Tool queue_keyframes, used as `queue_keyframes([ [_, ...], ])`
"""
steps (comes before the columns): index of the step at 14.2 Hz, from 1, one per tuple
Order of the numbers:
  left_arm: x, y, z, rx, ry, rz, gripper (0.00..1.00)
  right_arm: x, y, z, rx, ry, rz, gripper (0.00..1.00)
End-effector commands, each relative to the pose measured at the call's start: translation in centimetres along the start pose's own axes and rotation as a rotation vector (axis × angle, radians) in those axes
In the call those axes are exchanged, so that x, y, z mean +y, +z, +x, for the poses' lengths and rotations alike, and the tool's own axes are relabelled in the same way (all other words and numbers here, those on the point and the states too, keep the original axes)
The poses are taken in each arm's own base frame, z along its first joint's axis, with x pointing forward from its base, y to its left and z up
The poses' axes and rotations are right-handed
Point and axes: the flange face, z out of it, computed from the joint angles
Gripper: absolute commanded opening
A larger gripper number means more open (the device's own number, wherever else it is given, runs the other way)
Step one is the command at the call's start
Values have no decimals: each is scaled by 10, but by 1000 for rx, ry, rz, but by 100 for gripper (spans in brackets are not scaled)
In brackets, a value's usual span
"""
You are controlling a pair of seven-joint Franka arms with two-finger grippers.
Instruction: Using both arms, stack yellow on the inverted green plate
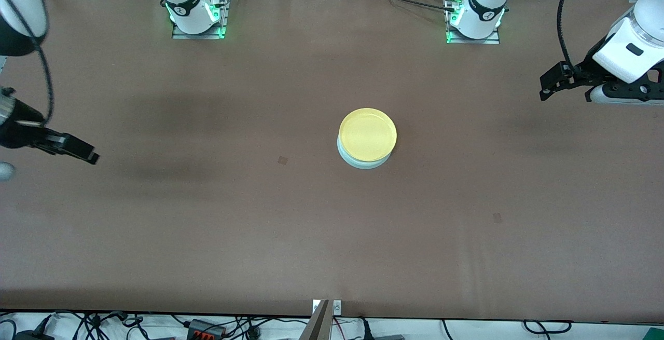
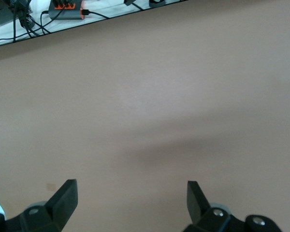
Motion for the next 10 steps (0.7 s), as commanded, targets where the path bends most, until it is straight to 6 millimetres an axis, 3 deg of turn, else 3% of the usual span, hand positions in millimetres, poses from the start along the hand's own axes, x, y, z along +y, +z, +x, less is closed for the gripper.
queue_keyframes([
  [1,-2,-8,9,0,32,2,100,25,-17,-18,5,-81,-8,100],
  [4,6,-12,12,11,53,0,100,37,-31,-28,-11,-96,-38,100],
  [10,3,-6,11,-23,52,1,100,42,-18,-48,-75,-135,-79,100],
])
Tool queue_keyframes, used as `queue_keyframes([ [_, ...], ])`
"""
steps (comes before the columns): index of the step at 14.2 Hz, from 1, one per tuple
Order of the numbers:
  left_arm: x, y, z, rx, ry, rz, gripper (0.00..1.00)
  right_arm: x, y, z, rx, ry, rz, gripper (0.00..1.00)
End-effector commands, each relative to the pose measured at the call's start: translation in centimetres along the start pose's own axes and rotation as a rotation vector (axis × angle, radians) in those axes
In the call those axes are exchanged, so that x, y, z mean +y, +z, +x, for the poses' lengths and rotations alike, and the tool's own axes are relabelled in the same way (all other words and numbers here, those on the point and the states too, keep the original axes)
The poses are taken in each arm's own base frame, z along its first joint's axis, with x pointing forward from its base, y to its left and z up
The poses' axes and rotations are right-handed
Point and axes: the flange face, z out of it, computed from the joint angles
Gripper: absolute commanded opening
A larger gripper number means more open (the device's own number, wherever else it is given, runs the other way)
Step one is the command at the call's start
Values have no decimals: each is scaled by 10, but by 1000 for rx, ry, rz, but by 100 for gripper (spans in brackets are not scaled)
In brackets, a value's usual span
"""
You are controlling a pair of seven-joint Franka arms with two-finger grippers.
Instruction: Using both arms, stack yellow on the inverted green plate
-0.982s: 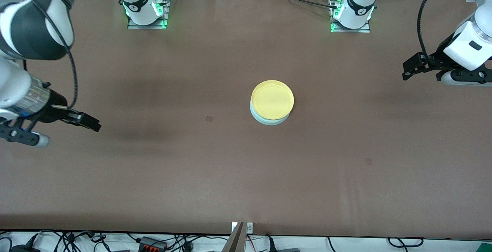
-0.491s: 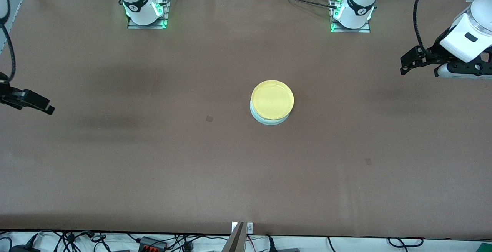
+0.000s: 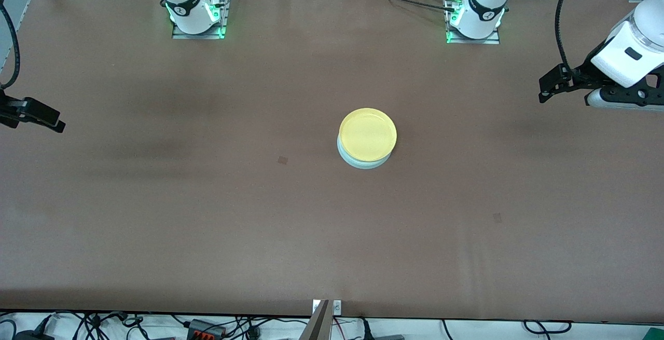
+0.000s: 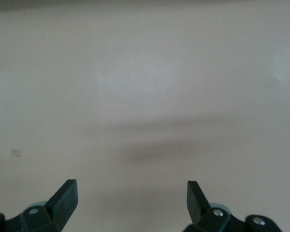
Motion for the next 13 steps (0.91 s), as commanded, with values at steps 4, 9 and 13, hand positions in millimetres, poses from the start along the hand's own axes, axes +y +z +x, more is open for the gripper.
queue_keyframes([
  [4,-2,-6,3,-13,14,2,100,2,11,-38,13,-27,-4,100],
  [9,2,-7,3,-10,17,2,100,2,12,-43,21,-29,-6,100],
  [13,1,-8,3,-9,16,2,100,2,8,-44,16,-70,-6,100],
])
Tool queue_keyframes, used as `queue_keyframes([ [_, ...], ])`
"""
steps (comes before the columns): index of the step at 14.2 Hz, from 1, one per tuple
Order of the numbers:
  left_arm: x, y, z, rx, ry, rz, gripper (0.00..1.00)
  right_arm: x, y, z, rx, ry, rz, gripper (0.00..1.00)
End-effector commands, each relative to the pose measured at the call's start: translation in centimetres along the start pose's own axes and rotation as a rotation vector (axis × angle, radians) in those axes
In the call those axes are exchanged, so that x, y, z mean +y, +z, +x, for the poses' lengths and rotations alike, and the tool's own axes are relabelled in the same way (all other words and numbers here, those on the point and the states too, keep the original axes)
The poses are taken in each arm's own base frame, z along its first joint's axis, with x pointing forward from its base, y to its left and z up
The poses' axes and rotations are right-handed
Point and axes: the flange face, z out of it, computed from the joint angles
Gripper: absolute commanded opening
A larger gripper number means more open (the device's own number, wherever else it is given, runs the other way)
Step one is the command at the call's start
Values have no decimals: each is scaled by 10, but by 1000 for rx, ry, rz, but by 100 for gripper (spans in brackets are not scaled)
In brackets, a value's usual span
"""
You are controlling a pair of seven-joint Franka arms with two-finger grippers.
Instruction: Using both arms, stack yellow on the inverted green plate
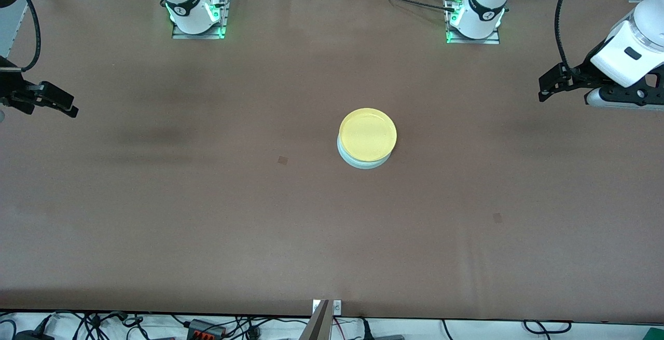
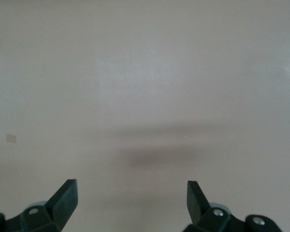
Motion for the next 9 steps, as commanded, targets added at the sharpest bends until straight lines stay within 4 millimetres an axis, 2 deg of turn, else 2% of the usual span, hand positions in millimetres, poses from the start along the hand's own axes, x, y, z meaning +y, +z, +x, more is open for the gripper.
queue_keyframes([
  [1,3,-7,3,-6,16,2,100,-1,-2,-9,-12,-26,-12,100],
  [9,6,-7,3,-4,22,2,100,-3,-2,-14,-24,15,-7,100],
])
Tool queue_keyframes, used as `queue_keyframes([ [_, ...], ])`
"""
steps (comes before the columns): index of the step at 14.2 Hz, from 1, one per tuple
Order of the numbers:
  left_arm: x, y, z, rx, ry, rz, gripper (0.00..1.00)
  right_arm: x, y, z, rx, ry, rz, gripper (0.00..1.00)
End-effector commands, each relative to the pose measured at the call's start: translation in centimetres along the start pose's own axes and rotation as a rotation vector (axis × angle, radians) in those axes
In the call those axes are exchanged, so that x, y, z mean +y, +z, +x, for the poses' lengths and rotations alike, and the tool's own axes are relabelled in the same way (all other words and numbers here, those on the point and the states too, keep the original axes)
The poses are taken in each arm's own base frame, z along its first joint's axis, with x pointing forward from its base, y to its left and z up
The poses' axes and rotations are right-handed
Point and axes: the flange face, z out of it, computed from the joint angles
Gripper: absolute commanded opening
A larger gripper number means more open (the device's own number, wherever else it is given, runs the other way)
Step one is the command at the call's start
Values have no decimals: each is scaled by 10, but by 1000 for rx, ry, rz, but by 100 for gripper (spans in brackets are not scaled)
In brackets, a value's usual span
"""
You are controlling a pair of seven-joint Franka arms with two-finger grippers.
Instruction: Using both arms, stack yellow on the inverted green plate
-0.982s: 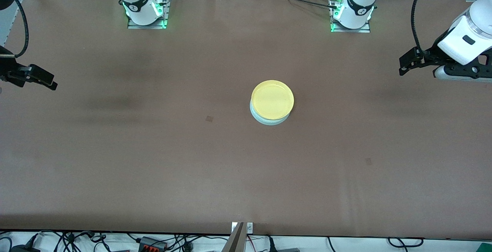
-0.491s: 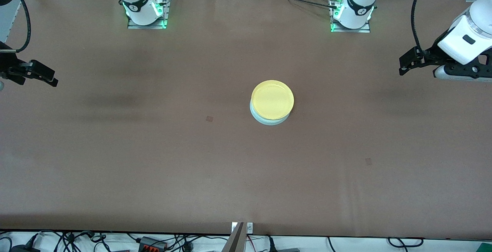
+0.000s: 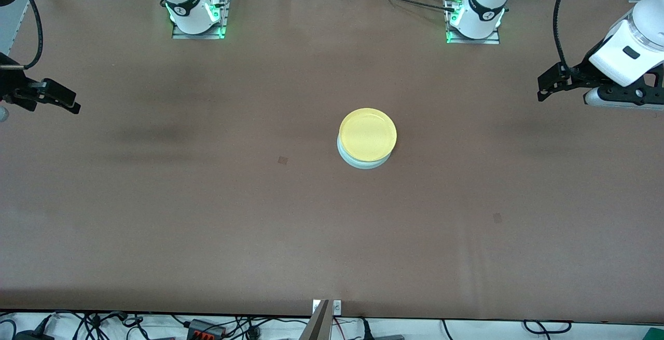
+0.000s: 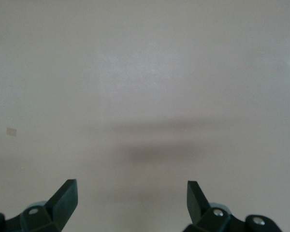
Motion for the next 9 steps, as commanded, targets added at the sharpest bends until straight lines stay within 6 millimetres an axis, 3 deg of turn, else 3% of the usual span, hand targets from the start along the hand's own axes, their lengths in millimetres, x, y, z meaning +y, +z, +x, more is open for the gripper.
queue_keyframes([
  [1,2,-6,3,-5,15,2,100,-2,0,-10,2,8,-8,100],
  [9,2,-5,1,-21,15,3,100,-15,4,-24,26,-19,-9,100],
])
